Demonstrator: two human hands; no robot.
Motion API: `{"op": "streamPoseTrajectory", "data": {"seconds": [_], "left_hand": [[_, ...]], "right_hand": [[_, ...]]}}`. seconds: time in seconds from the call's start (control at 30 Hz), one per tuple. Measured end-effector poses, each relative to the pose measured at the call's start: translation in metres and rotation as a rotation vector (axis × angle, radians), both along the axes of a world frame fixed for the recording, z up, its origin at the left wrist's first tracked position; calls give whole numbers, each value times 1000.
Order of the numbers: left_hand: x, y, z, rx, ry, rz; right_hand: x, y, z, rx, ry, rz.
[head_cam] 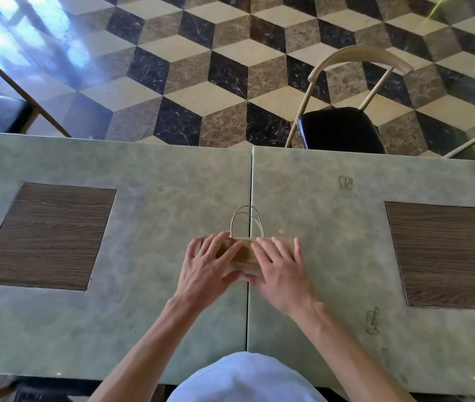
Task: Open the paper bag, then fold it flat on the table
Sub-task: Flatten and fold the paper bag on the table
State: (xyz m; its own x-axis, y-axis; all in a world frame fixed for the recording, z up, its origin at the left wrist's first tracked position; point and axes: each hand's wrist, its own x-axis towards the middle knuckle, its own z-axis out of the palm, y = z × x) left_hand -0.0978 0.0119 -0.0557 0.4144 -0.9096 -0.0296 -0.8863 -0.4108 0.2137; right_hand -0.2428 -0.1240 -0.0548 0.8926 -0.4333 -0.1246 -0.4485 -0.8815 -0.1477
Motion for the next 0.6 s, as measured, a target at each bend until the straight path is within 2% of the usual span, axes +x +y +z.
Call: {"op": "streamPoseTrajectory", "data": {"seconds": [0.1, 0.2, 0.47, 0.6], "left_hand": [[0, -7, -3, 81, 46, 19], [5, -16, -1, 99, 3, 23], [7, -16, -7, 111, -94, -73], [1, -6, -18, 183, -47, -77]], "right_hand": [[8, -3, -3, -5, 68, 0], [18, -6, -7, -21, 86, 29], [17, -7, -23, -48, -9, 74], [6, -1, -28, -15, -23, 90]]}}
